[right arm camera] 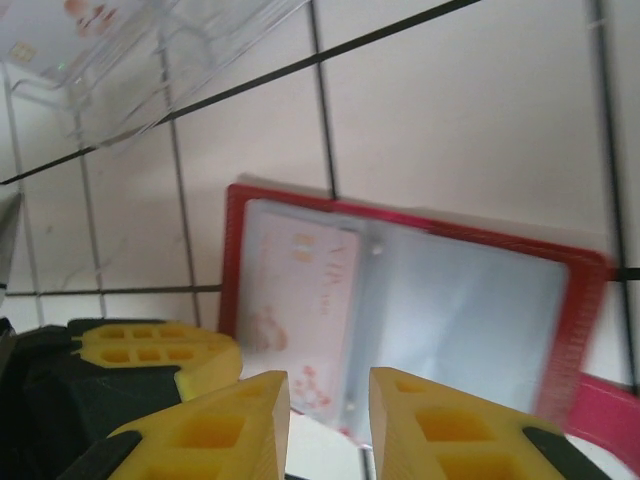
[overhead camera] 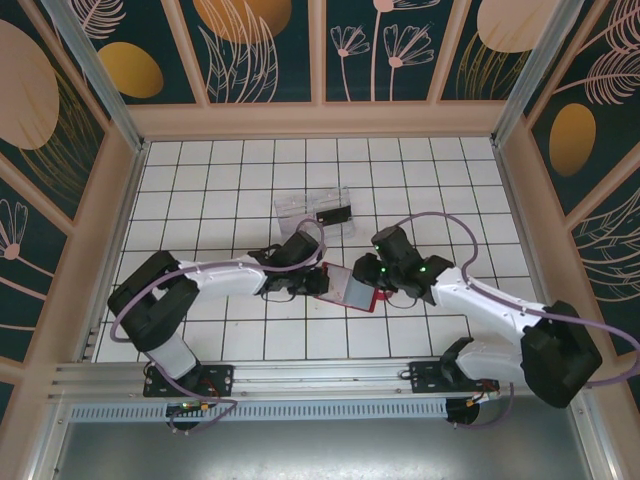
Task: Take the credit cards out of the card holder
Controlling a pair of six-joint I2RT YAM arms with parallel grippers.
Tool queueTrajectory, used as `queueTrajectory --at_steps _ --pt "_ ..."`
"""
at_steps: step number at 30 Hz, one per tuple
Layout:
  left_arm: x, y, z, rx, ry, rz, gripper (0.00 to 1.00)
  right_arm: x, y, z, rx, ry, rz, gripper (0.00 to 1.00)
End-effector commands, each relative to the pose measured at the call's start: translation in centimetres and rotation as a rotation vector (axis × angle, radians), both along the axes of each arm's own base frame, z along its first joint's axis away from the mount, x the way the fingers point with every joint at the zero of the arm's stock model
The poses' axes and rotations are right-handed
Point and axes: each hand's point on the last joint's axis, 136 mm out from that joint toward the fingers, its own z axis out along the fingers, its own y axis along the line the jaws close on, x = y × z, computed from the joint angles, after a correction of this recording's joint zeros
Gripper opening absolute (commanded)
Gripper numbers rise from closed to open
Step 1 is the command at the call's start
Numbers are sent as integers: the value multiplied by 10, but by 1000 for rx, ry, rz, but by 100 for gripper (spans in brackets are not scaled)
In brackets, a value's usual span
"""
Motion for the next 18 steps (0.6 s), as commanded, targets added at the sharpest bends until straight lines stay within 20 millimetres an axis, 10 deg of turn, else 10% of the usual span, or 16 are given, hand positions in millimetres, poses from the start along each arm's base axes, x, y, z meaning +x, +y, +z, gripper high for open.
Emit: queueTrajectory --at_steps 1,18 --pt "16 8 16 51 -80 21 0 -3 30 3 145 24 90 27" --pt "25 2 -8 94 -48 -15 0 -12 14 -54 106 144 56 21"
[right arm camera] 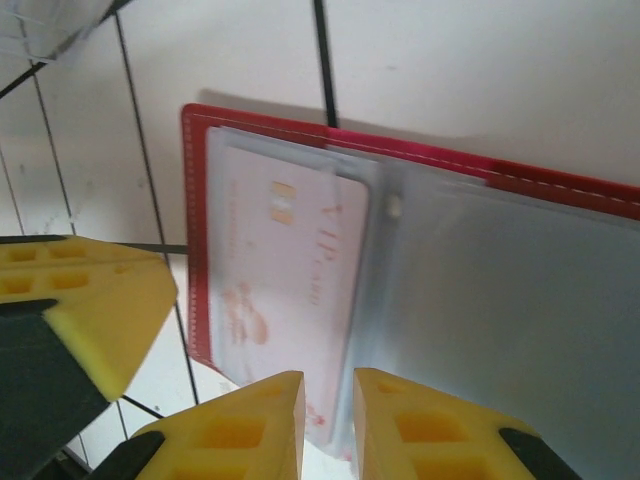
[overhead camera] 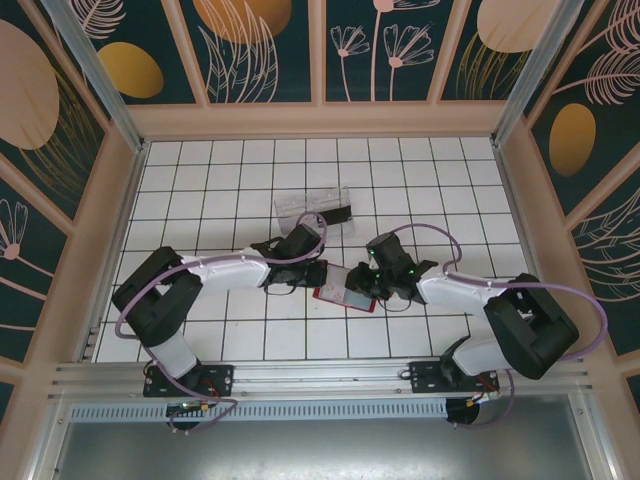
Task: Take the credit cards out of the card holder
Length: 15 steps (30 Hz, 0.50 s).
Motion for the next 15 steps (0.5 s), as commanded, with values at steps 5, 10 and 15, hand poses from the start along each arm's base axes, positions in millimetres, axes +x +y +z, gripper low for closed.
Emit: queueTrajectory --at_steps 5,10,15 --pt "2 -7 -10 16 22 -43 0 -1 -1 -6 32 17 -12 21" --pt "-1 0 -18 51 34 -43 0 0 3 -7 45 22 2 21" --pt "-5 6 -25 73 45 -42 0 3 6 -7 56 24 9 21"
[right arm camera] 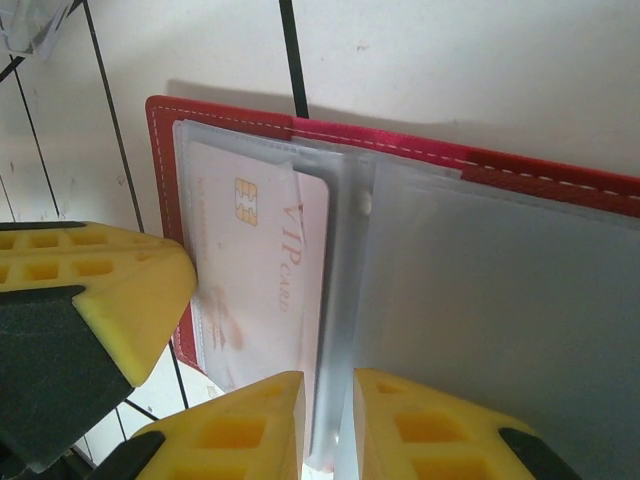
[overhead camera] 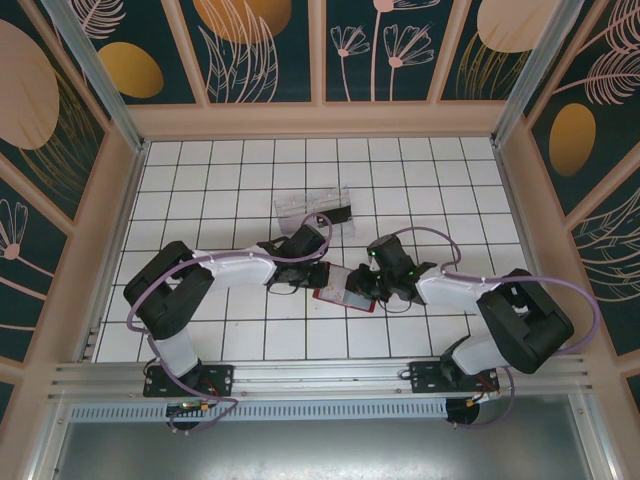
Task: Take the credit cards out of the card holder
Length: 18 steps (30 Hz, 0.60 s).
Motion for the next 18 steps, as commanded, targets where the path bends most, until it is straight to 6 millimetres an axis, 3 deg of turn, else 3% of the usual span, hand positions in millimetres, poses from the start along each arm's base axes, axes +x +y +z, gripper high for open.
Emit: queueTrajectory --at_steps 1,18 --pt "-7 9 -11 44 29 -15 0 4 4 1 23 -3 9 21" --pt "-12 8 -18 39 62 -26 0 7 11 0 48 -5 17 21"
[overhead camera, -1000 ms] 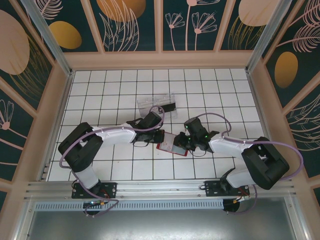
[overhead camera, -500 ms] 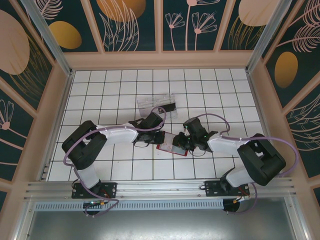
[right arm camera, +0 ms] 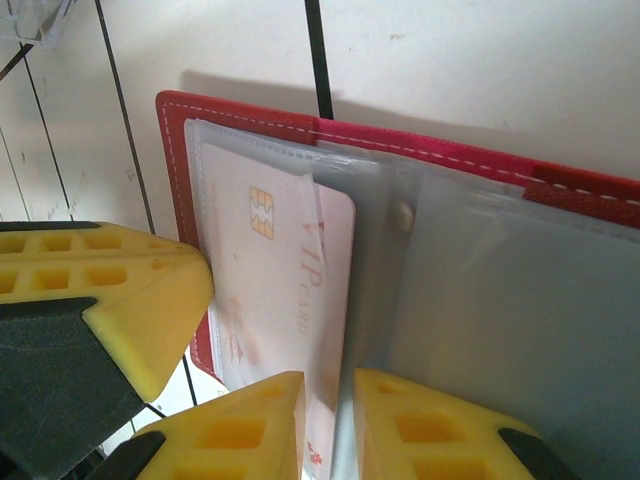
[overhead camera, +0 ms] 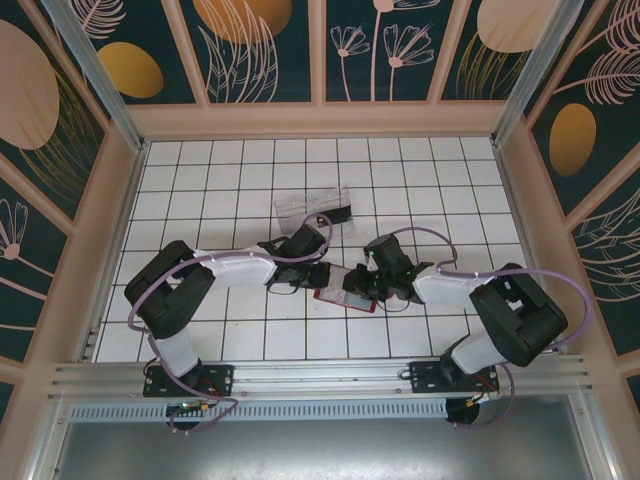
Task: Take the credit cards out of the card holder
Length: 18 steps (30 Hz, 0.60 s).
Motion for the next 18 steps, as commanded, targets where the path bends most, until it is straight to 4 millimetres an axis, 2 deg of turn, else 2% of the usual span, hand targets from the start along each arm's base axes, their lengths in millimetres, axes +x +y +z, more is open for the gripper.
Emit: queueTrajectory --at_steps 1,7,18 --pt "-10 11 -16 49 48 -14 0 6 2 2 14 -12 -6 21" --pt "-12 11 -18 47 56 -12 0 5 4 0 42 -11 -9 20" --pt "-13 13 -17 52 57 -10 0 -3 5 8 169 -59 -38 18"
